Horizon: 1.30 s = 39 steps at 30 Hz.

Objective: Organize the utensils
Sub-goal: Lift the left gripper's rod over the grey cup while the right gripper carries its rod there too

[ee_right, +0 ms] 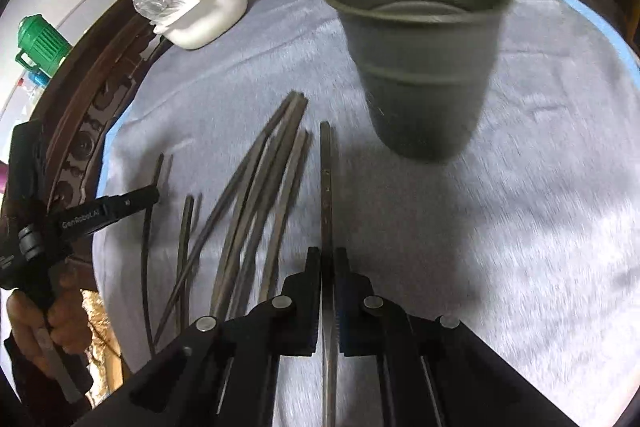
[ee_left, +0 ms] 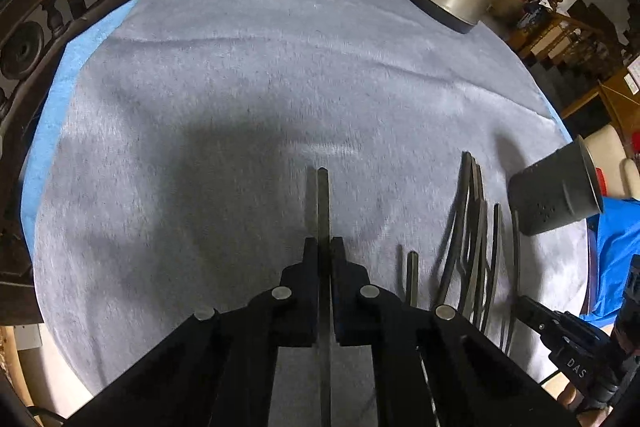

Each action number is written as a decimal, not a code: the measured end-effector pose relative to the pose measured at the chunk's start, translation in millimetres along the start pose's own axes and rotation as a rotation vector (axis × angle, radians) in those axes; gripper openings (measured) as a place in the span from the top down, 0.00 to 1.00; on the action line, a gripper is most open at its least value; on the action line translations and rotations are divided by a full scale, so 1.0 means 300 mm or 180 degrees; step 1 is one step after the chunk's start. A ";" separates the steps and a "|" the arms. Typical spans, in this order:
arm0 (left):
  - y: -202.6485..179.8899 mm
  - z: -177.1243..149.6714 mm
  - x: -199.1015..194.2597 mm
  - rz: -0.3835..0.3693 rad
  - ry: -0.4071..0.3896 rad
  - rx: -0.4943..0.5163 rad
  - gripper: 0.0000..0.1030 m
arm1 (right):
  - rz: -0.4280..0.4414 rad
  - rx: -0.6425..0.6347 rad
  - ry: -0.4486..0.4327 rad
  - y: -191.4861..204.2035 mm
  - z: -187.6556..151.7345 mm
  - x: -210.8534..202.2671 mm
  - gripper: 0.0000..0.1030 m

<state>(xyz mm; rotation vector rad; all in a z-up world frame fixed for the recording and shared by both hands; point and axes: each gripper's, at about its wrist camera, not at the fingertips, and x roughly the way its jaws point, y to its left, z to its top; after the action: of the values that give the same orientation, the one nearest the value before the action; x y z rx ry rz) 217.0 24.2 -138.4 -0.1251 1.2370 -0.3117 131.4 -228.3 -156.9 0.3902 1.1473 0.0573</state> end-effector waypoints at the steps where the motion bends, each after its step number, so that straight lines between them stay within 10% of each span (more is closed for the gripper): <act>1: 0.009 0.002 0.005 -0.0001 0.0018 -0.0001 0.94 | 0.0002 0.0000 -0.0002 -0.005 0.000 0.001 0.94; 10: -0.016 0.057 0.058 0.0083 0.0127 0.0022 0.90 | -0.0013 -0.0060 -0.0014 0.023 0.075 0.017 0.91; 15: -0.010 0.097 0.084 0.0027 0.0195 -0.0036 0.70 | -0.0149 0.0004 0.0038 0.028 0.127 0.077 0.85; 20: -0.028 0.119 0.108 0.0047 0.0209 -0.0034 0.71 | -0.0128 -0.0028 -0.0027 0.031 0.157 0.088 0.86; 24: -0.028 0.134 0.123 0.0003 0.0235 -0.0077 0.94 | -0.0121 -0.0103 -0.0163 0.038 0.158 0.053 0.93; 39: -0.161 0.065 -0.276 -0.0252 -0.0752 0.0122 0.94 | 0.0522 -0.0517 -0.1056 0.068 0.079 -0.354 0.93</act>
<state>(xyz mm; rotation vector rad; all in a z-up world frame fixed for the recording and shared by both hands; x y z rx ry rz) 203.1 1.6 -44.3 -0.1734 0.9932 -0.3781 111.4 -241.5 -48.9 0.3337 0.7759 0.2200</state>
